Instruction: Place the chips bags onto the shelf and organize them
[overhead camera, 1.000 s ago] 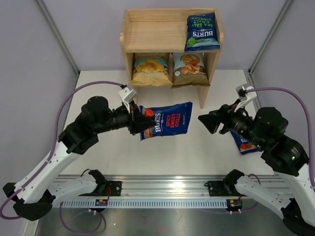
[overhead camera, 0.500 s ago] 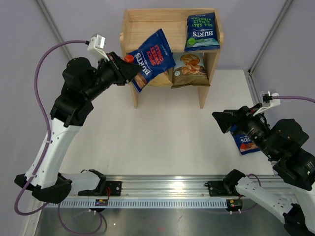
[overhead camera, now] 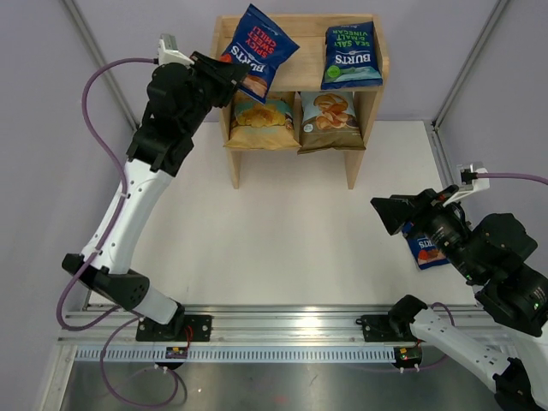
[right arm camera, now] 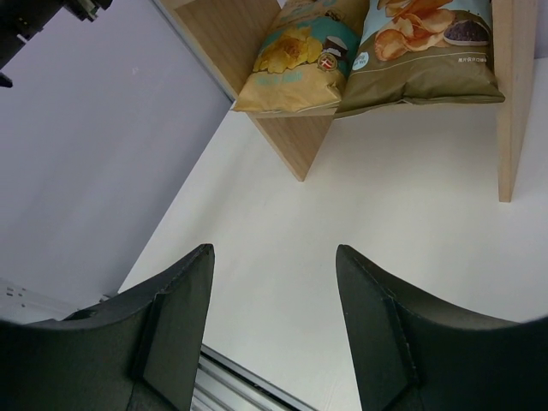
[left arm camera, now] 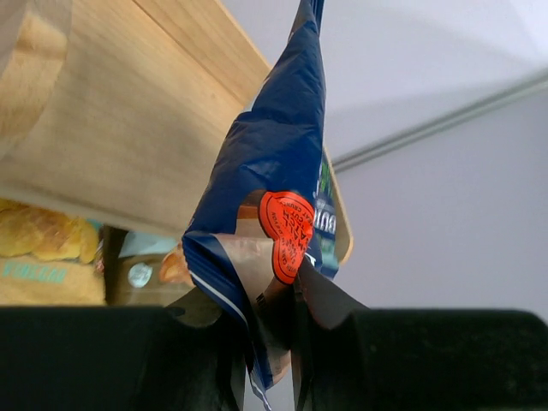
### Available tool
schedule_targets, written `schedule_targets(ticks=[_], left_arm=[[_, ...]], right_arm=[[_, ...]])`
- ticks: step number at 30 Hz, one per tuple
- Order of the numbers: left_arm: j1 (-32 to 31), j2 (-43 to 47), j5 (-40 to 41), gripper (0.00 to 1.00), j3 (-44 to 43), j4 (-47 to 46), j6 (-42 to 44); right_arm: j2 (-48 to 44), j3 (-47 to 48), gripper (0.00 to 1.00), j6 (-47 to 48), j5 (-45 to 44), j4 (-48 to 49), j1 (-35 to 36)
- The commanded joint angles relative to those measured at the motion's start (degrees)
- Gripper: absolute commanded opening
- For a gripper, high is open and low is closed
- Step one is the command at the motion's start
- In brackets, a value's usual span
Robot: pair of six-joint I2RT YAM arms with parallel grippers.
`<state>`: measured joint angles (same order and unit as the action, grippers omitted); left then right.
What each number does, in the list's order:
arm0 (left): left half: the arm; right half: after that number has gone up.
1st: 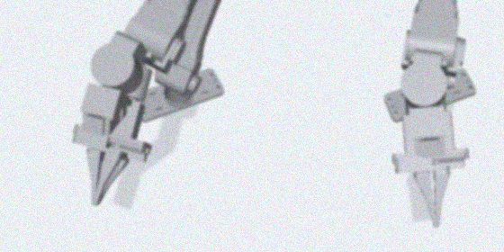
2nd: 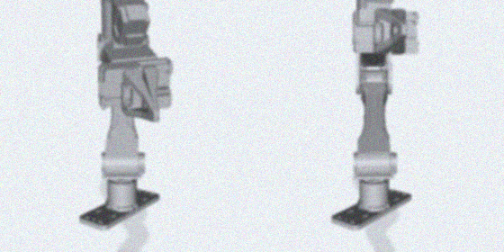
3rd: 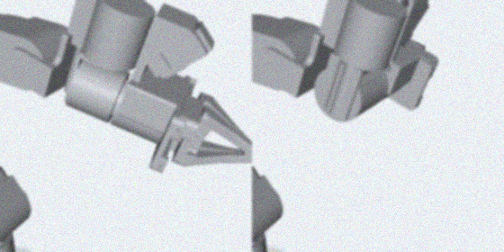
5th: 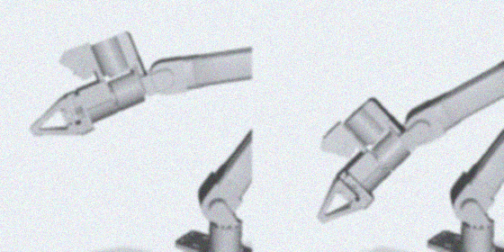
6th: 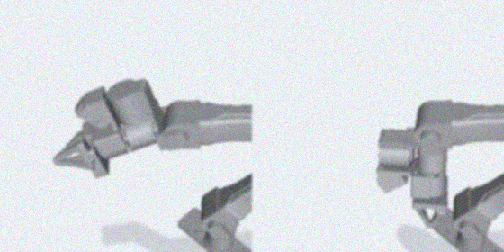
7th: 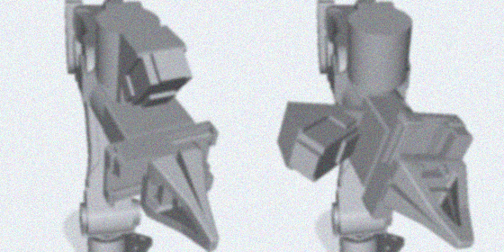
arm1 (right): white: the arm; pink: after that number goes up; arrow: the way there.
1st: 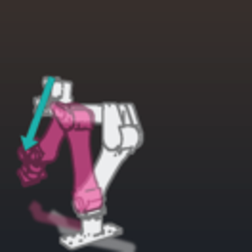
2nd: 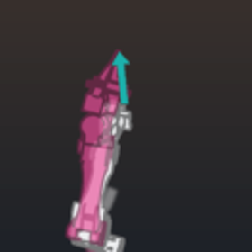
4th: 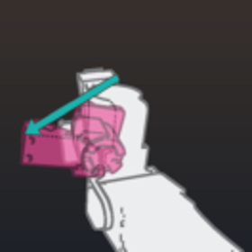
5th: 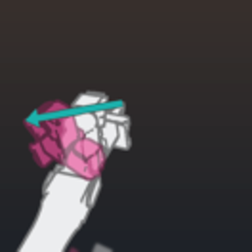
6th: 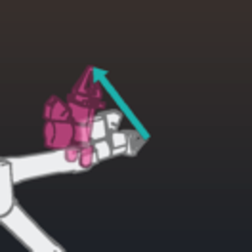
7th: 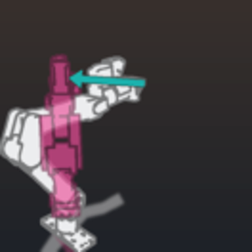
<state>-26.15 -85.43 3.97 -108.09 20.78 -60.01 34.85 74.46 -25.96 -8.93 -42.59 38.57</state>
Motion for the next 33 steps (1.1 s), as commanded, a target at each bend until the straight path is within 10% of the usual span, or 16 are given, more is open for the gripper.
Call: schedule_targets(ticks=[1, 33], left_arm=[[0.4, -3.3, 5.9, 0.0, -5.6, -6.1, -8.4], [-11.6, -21.0, 32.7, 0.02, -19.2, 0.0, -20.8]], right_arm=[[-0.6, -0.5, 0.66, -1.1, 0.6, 3.3, 0.0], [-4.6, -2.0, 0.66, -1.9, 3.0, 4.7, 0.1]])
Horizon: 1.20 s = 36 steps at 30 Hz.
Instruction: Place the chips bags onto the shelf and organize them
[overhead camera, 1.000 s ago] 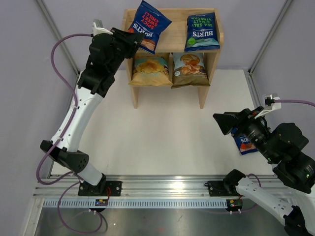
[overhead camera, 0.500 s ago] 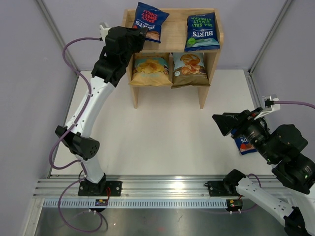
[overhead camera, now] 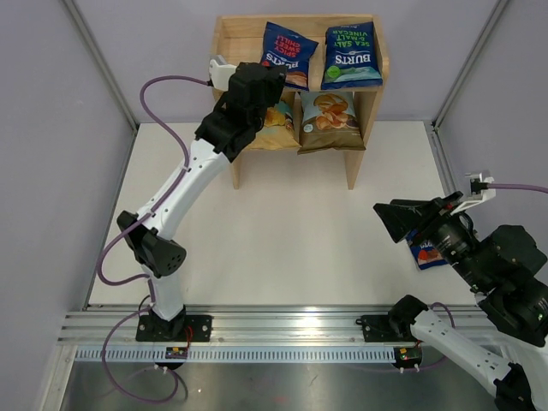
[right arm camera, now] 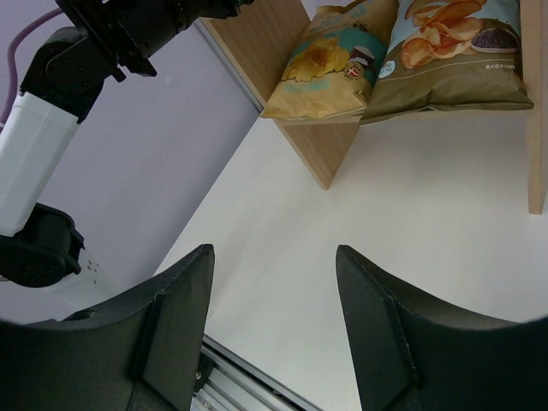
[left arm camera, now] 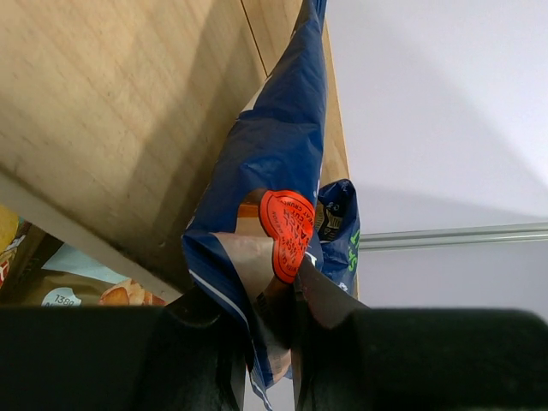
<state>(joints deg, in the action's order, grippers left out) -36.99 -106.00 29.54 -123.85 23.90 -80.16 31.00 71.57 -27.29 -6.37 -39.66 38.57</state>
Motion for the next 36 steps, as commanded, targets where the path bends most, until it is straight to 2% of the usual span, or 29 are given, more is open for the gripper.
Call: schedule_targets(ticks=[1, 6, 11, 17, 20, 21, 27, 30, 33, 36], left_arm=[[-1.0, -1.3, 7.4, 0.02, -3.8, -3.2, -0.6], [-2.6, -4.7, 8.9, 0.04, -7.4, -2.9, -0.2], [-4.1, -6.9, 10.6, 0.2, -10.1, -4.5, 1.4], [-5.4, -8.1, 10.6, 0.29, -12.1, -5.0, 4.7], [-5.6, -7.2, 11.4, 0.4, -11.9, -4.1, 5.9], [-5.6, -6.9, 11.7, 0.47, -11.2, -4.0, 6.8], [-5.6, -5.5, 12.4, 0.62, -10.6, -2.9, 10.3], [-5.6, -4.7, 13.3, 0.76, -10.0, -1.6, 11.8], [-5.5, -4.4, 13.2, 0.99, -9.5, -0.2, 12.3], [-5.4, -3.9, 12.7, 0.99, -9.0, 0.7, 12.8]], right_arm=[[-1.1, 0.9, 0.66, -0.6, 0.6, 1.7, 0.1], [-1.7, 0.7, 0.66, -1.0, 1.4, 1.6, 0.0], [-2.7, 0.9, 0.66, -1.0, 1.6, 0.8, 0.1], [-3.4, 1.0, 0.66, -0.7, 1.4, -0.2, 0.0], [-3.7, 1.2, 0.66, -0.8, 1.4, -0.4, 0.1], [-3.6, 1.3, 0.66, -0.8, 1.5, -0.4, 0.1], [-3.7, 1.0, 0.66, -1.3, 1.8, -0.1, 0.1], [-3.4, 1.5, 0.66, -1.3, 2.2, -0.2, 0.1], [-3.3, 1.6, 0.66, -1.3, 2.2, -0.3, 0.1], [-3.2, 1.6, 0.65, -1.2, 2.0, -0.3, 0.1]])
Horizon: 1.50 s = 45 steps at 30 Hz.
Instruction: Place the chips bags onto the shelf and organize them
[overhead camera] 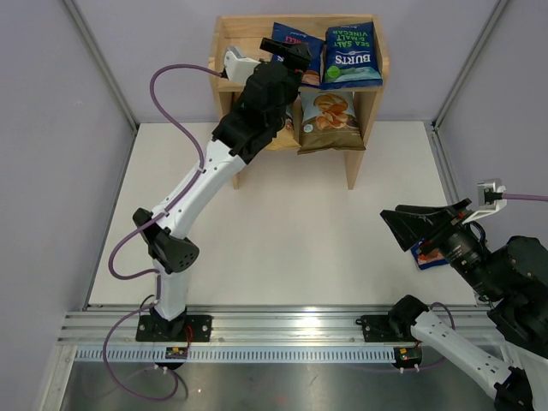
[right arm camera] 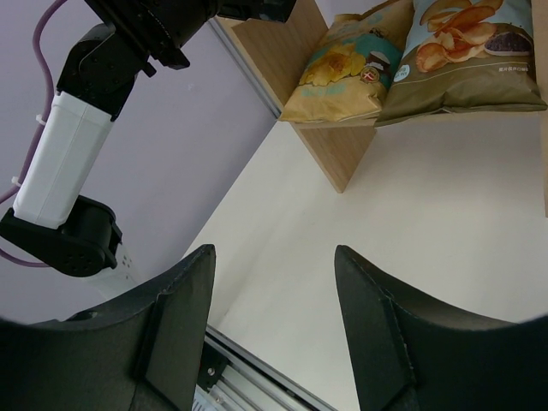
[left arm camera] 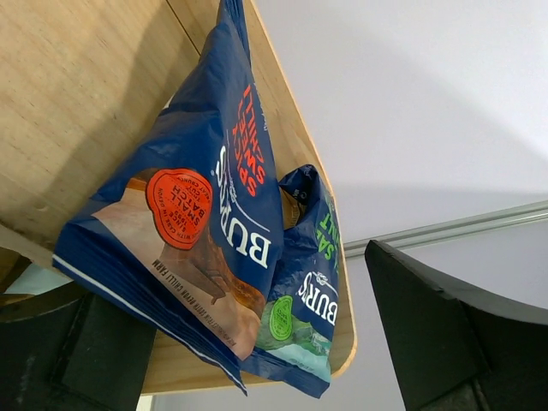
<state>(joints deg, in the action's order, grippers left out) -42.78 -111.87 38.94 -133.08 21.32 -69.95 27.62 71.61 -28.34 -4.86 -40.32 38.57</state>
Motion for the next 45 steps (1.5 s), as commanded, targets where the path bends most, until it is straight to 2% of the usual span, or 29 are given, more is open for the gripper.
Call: schedule_targets(ticks=[1, 9, 12, 13, 15, 16, 18, 19, 23, 27, 35, 40, 42, 45], left_arm=[[0.5, 2.3, 3.0, 0.99, 0.2, 3.5, 3.0], [0.7, 3.9, 2.1, 0.99, 0.6, 6.5, 5.5], [0.6, 4.8, 1.3, 0.93, 2.3, 5.9, 6.2], [0.7, 5.2, 1.1, 0.83, 3.3, 5.6, 6.2], [0.7, 5.5, 0.3, 0.74, 4.0, 5.2, 6.1], [0.7, 5.7, 0.0, 0.64, 4.5, 4.8, 6.1], [0.7, 5.9, -0.6, 0.52, 4.9, 4.7, 5.6], [0.7, 6.1, -0.8, 0.44, 5.3, 4.1, 5.6], [0.7, 6.6, -1.9, 0.26, 6.8, 2.6, 5.9], [0.6, 5.8, -3.1, 0.18, 6.0, 1.5, 6.7], [0.9, 0.5, -6.9, 0.15, -0.4, 2.0, 6.5], [0.9, 0.2, -8.7, 0.14, 0.4, 1.0, 5.4], [0.9, 0.9, -8.3, 0.2, 1.2, 1.2, 5.3], [0.9, 2.4, -6.9, 0.36, 2.9, 1.0, 6.1]], right_arm=[[0.2, 1.7, 0.65, -0.1, 0.6, 0.2, 0.1], [0.4, 2.4, 0.63, 0.2, 1.1, 0.0, 0.0], [0.7, 2.2, 0.61, 0.1, 1.7, 0.3, 0.0], [0.9, 2.1, 0.6, 0.0, 1.8, 0.3, 0.1], [0.9, 2.0, 0.59, -0.1, 2.1, 0.5, 0.0], [0.9, 2.1, 0.59, -0.1, 2.2, 0.6, 0.0], [1.0, 2.1, 0.58, -0.1, 2.4, 0.7, 0.1], [1.1, 2.1, 0.58, -0.1, 2.4, 0.8, 0.1], [1.4, 2.2, 0.57, -0.1, 2.4, 0.8, 0.1], [1.5, 2.0, 0.57, -0.1, 2.7, 0.8, 0.1], [0.9, 2.3, 0.56, -0.1, 2.5, 0.3, 0.1], [0.2, 2.5, 0.56, 0.3, 1.9, -0.6, 0.1], [0.2, 2.7, 0.55, 0.3, 1.8, -0.9, 0.1], [0.2, 2.8, 0.55, 0.3, 1.6, -1.2, 0.1]])
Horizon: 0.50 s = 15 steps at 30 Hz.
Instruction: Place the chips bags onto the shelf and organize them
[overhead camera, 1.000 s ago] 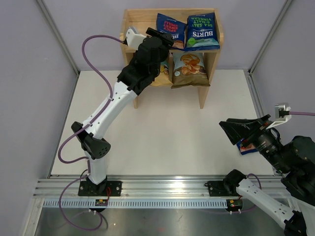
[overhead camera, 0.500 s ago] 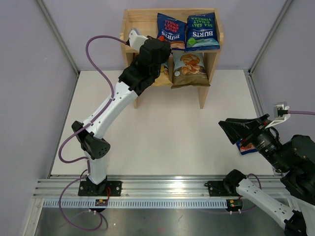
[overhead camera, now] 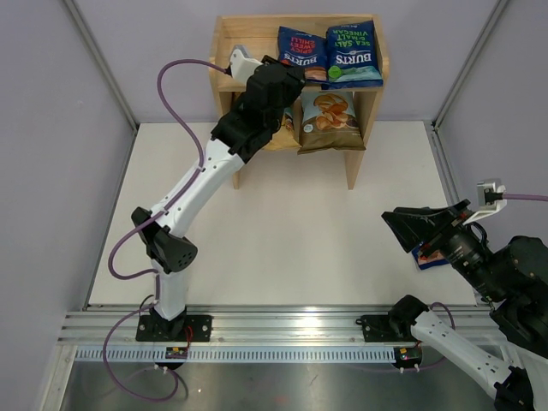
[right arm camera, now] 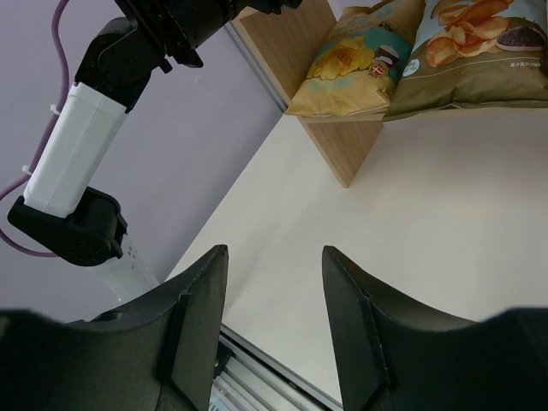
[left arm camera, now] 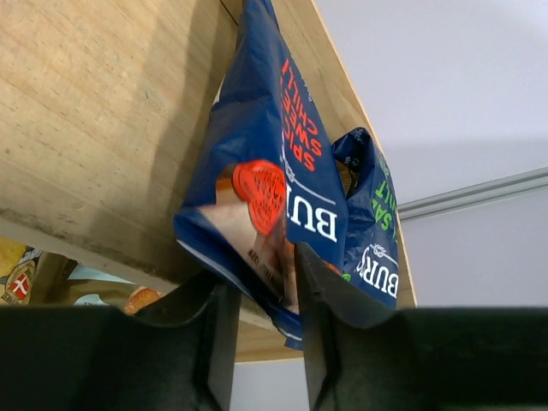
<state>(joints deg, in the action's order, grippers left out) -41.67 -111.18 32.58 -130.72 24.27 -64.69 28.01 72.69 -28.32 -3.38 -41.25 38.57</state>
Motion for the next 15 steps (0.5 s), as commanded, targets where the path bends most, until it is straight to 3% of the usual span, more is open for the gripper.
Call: schedule_targets(ticks=[1, 2, 6, 12, 13, 15], left_arm=[[-0.1, 1.9, -0.1, 0.39, 0.7, -1.9, 1.3], [-0.1, 2.3, 0.1, 0.48, 1.0, -1.6, 1.7], [-0.1, 3.2, 1.1, 0.7, 1.0, -0.1, 3.3], [0.1, 6.0, 2.1, 0.91, 4.4, 1.0, 3.7], [0.3, 6.3, 2.0, 0.99, 5.4, 0.8, 3.8], [0.4, 6.7, 1.4, 0.99, 5.4, 1.2, 4.0]], right_arm=[[-0.2, 1.8, 0.55, 0.3, 0.0, -0.2, 0.0], [-0.1, 1.8, 0.55, 0.4, -0.1, -0.3, 0.1], [0.4, 1.8, 0.55, 0.4, -0.4, -0.6, 0.0], [1.3, 2.5, 0.55, 0.5, -0.8, -1.2, 0.1], [1.5, 2.6, 0.54, 0.5, -0.8, -1.3, 0.0], [2.0, 2.7, 0.54, 0.6, -0.8, -1.6, 0.0]])
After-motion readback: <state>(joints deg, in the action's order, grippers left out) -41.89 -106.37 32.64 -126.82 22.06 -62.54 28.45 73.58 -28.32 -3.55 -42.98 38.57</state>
